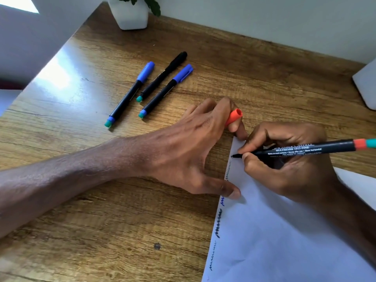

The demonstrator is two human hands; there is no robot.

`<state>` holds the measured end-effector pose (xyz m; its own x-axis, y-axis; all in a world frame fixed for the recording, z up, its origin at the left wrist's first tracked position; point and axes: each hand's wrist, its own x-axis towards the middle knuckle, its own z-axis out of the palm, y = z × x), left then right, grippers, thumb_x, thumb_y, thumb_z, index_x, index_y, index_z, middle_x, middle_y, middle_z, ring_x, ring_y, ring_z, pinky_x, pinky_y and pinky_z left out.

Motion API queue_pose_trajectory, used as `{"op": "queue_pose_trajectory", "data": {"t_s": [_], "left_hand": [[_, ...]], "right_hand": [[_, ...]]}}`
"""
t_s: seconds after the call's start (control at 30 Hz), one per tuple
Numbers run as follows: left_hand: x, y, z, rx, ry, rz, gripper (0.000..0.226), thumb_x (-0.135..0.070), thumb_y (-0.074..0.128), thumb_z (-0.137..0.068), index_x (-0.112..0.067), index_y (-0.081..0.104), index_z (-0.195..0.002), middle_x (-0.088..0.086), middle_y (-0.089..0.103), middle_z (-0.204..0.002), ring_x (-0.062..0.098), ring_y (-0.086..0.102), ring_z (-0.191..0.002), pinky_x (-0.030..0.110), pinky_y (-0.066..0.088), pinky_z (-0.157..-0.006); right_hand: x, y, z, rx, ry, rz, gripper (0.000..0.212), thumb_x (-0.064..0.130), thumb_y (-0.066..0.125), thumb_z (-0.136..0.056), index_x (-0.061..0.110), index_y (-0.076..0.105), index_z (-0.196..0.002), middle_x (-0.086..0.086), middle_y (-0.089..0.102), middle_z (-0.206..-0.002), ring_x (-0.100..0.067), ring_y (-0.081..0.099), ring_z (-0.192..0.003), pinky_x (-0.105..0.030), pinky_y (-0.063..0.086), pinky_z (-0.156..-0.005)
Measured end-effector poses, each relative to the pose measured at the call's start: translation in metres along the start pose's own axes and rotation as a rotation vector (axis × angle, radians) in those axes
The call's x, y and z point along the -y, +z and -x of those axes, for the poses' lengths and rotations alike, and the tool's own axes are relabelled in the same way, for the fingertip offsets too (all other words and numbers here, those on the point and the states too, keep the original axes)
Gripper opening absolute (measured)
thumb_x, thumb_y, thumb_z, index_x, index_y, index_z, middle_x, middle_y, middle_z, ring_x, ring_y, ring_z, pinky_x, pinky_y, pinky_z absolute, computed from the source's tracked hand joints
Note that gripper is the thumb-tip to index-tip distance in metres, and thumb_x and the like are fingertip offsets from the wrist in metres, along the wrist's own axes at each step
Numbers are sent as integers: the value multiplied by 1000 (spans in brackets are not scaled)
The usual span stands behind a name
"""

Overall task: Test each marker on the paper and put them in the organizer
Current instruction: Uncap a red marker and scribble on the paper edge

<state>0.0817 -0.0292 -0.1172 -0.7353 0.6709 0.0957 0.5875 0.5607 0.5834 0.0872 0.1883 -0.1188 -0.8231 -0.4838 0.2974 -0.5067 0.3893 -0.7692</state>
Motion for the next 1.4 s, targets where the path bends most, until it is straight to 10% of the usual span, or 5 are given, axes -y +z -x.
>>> {"op": "queue_pose_trajectory", "data": {"t_s": [0.27, 1.4], "left_hand": [[1, -4, -1, 20, -13, 41, 89, -64, 89, -66, -15, 40, -122, -16, 47, -121, 3, 42, -120, 7, 29, -104], [1, -6, -1, 17, -10, 48, 87, -63, 88, -68, -15, 41, -121, -18, 45, -118, 4, 42, -120, 7, 30, -104]], "right_hand": [[-1, 0, 0, -13, 22, 1, 4, 1, 74, -72, 2, 71, -69, -9, 64, -58, -22, 53, -46, -31, 40, -44], [-3, 1, -3, -102, 77, -11, 5, 1, 74, -75, 2, 73, -70, -1, 68, -64, -7, 55, -51, -16, 40, -52]]}}
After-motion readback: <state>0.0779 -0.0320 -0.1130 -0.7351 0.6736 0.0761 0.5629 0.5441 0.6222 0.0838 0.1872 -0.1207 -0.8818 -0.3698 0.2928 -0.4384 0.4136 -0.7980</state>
